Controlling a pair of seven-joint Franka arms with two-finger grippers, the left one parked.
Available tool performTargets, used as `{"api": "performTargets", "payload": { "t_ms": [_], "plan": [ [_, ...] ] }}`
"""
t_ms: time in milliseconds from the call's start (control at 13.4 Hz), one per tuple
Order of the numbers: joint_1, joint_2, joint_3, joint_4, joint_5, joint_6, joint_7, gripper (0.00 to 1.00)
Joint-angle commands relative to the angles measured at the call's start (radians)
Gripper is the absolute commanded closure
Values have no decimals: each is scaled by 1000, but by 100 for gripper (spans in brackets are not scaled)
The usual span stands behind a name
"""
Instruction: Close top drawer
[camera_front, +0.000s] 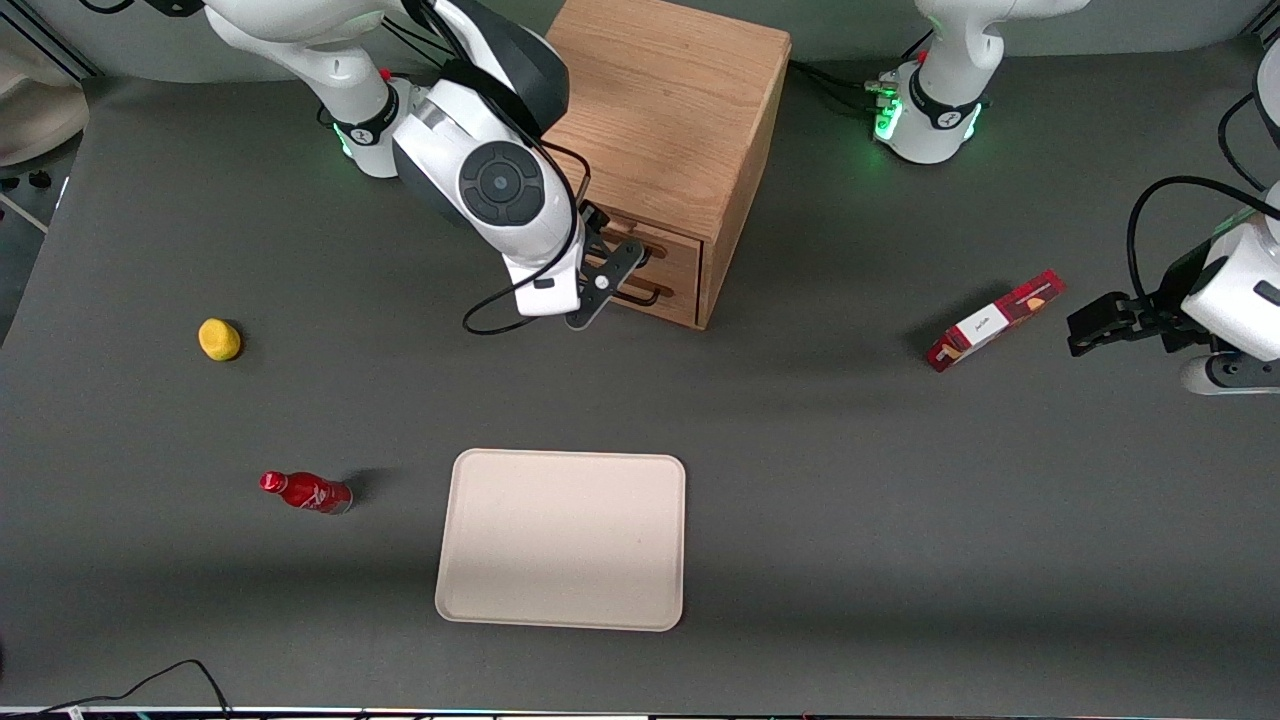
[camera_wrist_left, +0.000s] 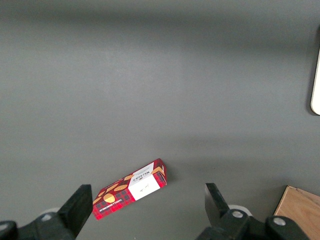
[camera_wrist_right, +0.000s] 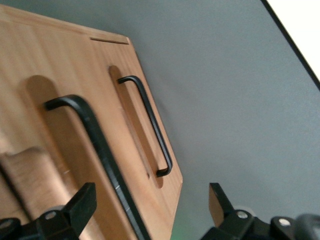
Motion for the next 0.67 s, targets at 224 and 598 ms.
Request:
{"api": "performTargets", "payload": {
  "t_ms": [224, 598],
  "plan": [
    [-4, -65, 12, 177, 70, -76, 206, 0],
    [-39, -344, -64, 198, 57, -234, 774, 0]
  ]
}}
